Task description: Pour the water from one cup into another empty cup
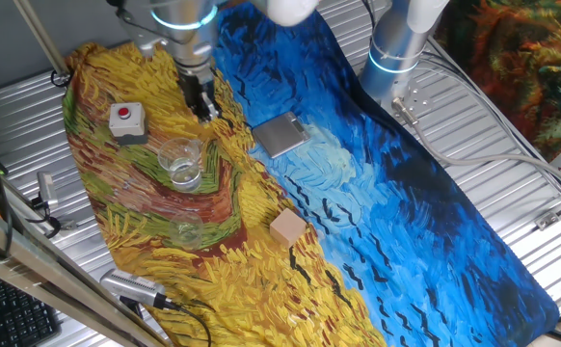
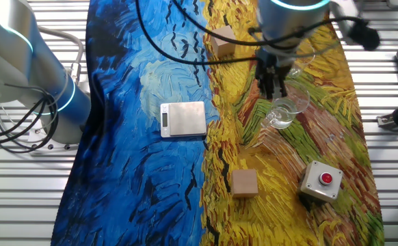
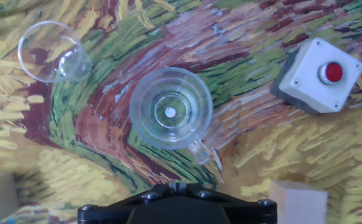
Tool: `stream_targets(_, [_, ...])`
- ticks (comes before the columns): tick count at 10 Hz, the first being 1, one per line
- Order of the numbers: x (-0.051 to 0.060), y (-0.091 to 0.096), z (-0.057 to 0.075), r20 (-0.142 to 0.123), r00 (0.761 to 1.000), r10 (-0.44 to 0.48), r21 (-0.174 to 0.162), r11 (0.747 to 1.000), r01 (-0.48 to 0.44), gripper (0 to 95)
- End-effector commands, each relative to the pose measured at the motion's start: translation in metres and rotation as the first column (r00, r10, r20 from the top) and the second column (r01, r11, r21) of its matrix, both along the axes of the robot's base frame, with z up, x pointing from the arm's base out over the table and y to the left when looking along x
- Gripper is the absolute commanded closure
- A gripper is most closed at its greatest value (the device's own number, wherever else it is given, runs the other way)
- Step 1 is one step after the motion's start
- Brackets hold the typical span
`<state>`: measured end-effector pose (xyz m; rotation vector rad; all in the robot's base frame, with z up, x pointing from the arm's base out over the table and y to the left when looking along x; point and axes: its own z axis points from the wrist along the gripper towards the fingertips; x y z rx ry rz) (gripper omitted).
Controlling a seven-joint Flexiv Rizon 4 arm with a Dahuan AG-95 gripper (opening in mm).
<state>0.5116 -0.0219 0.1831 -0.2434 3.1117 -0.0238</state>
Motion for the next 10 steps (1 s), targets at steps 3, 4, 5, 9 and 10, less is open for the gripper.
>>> stream_targets(3, [0.005, -0.013, -0.007, 0.014, 0.999, 0.04, -0.008, 0.999, -0.04, 95.0])
stream_targets(4, [0.006, -0.016, -0.009, 0.015, 0.999, 0.051, -0.006, 0.999, -0.051, 95.0])
stream_targets(5, [0.008, -0.019, -0.012, 0.019, 0.997, 0.07, -0.005, 0.998, -0.07, 95.0])
stream_targets(9, [0.019, -0.022, -0.015, 0.071, 0.987, 0.142, 0.007, 0.99, -0.142, 95.0])
stream_targets(10, [0.022, -0.023, -0.015, 0.079, 0.983, 0.167, 0.004, 0.986, -0.168, 95.0])
